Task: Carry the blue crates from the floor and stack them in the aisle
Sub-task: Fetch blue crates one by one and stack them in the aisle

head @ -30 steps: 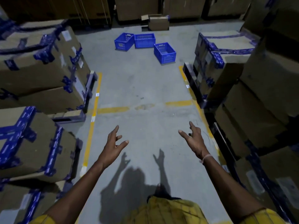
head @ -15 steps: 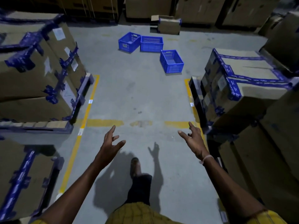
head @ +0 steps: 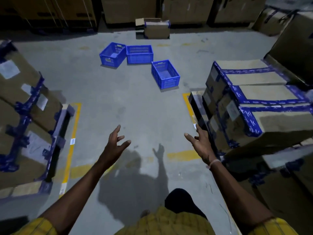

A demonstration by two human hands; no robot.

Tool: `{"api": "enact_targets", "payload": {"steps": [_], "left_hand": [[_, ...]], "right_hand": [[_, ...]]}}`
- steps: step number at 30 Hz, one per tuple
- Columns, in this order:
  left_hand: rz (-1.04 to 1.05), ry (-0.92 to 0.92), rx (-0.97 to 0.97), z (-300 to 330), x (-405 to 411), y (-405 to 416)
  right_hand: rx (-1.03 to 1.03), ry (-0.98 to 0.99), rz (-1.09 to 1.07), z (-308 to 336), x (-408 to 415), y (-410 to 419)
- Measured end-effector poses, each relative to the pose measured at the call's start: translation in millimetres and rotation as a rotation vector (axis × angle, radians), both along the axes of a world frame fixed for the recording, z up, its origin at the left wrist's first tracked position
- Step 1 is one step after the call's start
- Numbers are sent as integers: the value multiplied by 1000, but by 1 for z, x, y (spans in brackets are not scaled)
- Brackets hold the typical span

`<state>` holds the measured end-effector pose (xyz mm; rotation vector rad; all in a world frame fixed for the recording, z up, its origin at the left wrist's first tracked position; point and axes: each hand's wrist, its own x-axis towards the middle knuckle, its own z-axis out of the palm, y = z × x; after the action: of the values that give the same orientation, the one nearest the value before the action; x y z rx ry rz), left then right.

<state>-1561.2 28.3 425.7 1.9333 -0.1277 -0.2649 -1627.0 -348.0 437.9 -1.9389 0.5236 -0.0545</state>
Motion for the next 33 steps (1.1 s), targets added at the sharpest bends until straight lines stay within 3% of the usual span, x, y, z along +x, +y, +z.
{"api": "enact_targets", "payload": {"steps": [11, 17, 26, 33], "left_hand": [[-18, 65, -43, -32, 300, -100], [-5, 36, -11, -8, 454, -164], [27, 53, 4, -25, 660, -198], [-69, 57, 18, -46, 891, -207]], "right_hand": [[32, 33, -25, -45, 303, -111], [2, 28, 34, -46, 482, -169], [-1, 96, 0, -31, 696, -186], [14, 115, -112, -53, 873, -190]]}}
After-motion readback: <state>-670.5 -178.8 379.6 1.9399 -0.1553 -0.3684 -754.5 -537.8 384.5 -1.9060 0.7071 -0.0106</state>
